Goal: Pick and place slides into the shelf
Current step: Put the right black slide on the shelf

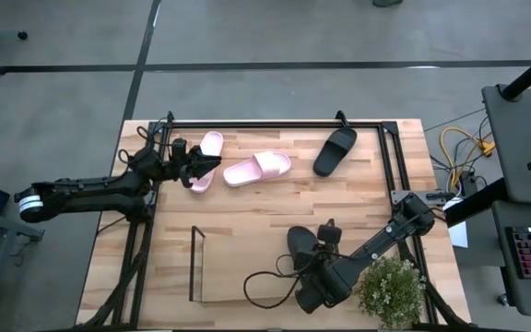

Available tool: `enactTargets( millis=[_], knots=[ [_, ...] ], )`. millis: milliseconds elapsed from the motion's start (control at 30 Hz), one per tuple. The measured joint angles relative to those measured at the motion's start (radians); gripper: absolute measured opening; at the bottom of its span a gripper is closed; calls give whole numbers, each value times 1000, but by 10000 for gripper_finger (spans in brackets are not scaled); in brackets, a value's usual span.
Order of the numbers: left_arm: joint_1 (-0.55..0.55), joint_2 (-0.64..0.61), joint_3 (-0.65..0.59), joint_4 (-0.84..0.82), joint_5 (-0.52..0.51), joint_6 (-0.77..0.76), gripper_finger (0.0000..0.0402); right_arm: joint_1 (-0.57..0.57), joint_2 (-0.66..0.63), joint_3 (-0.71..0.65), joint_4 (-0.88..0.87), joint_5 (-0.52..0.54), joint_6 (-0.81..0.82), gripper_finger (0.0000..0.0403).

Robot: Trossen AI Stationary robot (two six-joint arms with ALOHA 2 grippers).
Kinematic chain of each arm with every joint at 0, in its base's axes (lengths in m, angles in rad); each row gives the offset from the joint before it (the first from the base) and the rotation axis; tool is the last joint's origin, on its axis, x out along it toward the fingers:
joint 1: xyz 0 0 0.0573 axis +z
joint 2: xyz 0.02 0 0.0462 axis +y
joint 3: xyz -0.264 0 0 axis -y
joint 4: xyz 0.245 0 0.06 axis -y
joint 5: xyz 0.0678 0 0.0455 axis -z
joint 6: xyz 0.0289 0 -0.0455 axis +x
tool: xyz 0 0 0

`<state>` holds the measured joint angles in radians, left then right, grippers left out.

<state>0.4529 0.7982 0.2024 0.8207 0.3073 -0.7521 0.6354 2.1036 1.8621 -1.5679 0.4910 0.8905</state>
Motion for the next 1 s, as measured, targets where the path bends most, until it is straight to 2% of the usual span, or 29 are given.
enactTargets(
  millis=[233, 700, 833, 1000],
  knots=[
    [0, 0, 0, 0, 0, 0, 110, -1, 3, -19, -2, -6, 0, 8],
    [0, 0, 0, 0, 0, 0, 110, -6, 4, -11, -3, -151, 37, 15],
    [0, 0, 0, 0, 0, 0, 110, -5, 5, -6, -4, -171, 36, 38],
    [0, 0, 0, 0, 0, 0, 110, -10, 5, -4, -4, -214, 25, 91]
  ],
)
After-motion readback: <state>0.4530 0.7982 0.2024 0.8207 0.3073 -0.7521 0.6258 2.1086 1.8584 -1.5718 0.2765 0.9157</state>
